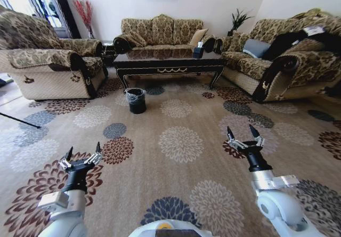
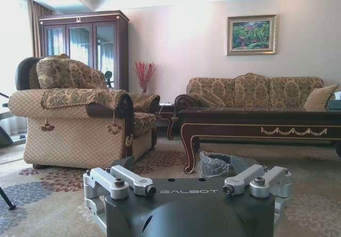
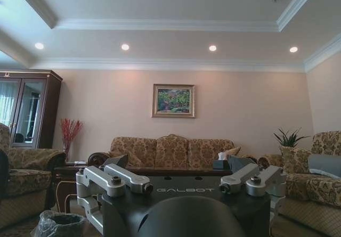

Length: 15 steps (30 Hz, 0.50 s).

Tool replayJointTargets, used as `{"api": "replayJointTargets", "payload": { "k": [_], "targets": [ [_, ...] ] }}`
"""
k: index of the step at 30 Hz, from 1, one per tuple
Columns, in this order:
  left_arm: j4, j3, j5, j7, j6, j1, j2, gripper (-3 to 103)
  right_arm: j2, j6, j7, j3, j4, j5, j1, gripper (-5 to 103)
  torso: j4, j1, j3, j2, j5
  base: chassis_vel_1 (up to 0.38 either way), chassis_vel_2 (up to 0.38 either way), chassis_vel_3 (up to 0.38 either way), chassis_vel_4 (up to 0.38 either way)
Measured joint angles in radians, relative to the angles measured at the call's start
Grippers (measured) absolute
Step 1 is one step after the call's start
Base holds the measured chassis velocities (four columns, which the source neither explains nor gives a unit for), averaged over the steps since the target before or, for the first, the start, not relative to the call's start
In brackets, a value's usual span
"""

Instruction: Move to the front of the table and pick up the trash from the floor, then place it into the trash bin.

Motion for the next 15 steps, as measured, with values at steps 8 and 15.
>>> {"api": "replayJointTargets", "payload": {
  "k": [8,15],
  "targets": [
    [0.001,0.0,-0.001,-0.001,0.001,0.0,0.0,100,0.001,-0.001,0.0,0.0,0.001,-0.001,0.0,100,0.0,0.0,0.0,0.0,0.0,0.0,0.0,0.0,0.0],
    [0.001,0.0,-0.001,-0.001,0.001,0.0,0.0,100,0.001,-0.001,0.0,0.0,0.001,-0.001,0.0,100,0.0,0.0,0.0,0.0,-0.0001,0.002,-0.011,-0.003,0.016]
  ]
}}
